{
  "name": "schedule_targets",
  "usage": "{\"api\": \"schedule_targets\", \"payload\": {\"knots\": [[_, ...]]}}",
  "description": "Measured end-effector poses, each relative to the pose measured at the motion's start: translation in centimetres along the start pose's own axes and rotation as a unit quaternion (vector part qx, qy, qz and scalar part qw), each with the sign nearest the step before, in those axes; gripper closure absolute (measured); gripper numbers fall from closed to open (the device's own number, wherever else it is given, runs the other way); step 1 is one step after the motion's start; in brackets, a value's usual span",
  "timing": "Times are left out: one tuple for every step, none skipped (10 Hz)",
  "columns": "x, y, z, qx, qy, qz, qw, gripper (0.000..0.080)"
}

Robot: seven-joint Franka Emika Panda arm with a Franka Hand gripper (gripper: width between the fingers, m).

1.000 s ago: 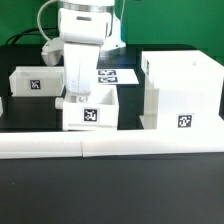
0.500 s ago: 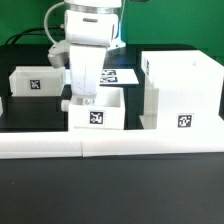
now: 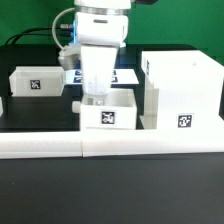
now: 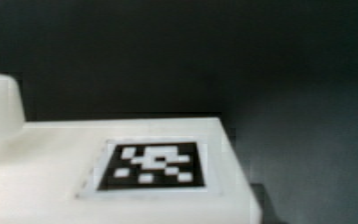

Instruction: Assemble drawer

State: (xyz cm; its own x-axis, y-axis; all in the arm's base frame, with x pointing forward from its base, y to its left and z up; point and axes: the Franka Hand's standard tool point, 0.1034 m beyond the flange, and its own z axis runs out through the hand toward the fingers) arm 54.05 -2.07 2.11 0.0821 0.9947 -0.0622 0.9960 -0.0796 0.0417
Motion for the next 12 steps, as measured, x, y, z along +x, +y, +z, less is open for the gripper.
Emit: {"api": "schedule_targets", "payload": {"knots": [[0.8,0.0,-0.1,0.002,0.002,-0.003,1.000,0.0757],[0.9,0.1,-0.1,0.002,0.003,0.000,1.000,0.0757],[0.8,0.0,0.0,0.003,0.003,0.001,1.000,0.0757],[0.8,0.0,0.0,0.003,0.003,0.003,1.000,0.0757],[1.3,-0.1,0.0,0.005,0.004,0.003,1.000,0.0757],[1.8,0.1,-0.1,0.006,0.005,-0.001,1.000,0.0757],[1.8,0.2,0.0,0.010,0.003,-0.019,1.000,0.0757],[1.6,0.3,0.2,0.013,0.000,-0.028,1.000,0.0757],[1.6,0.2,0.3,0.014,0.000,-0.022,1.000,0.0757],[1.6,0.2,0.3,0.014,0.000,-0.022,1.000,0.0757],[1.5,0.2,0.3,0.014,0.000,-0.021,1.000,0.0757],[1.6,0.2,0.3,0.015,0.000,-0.021,1.000,0.0757]]}}
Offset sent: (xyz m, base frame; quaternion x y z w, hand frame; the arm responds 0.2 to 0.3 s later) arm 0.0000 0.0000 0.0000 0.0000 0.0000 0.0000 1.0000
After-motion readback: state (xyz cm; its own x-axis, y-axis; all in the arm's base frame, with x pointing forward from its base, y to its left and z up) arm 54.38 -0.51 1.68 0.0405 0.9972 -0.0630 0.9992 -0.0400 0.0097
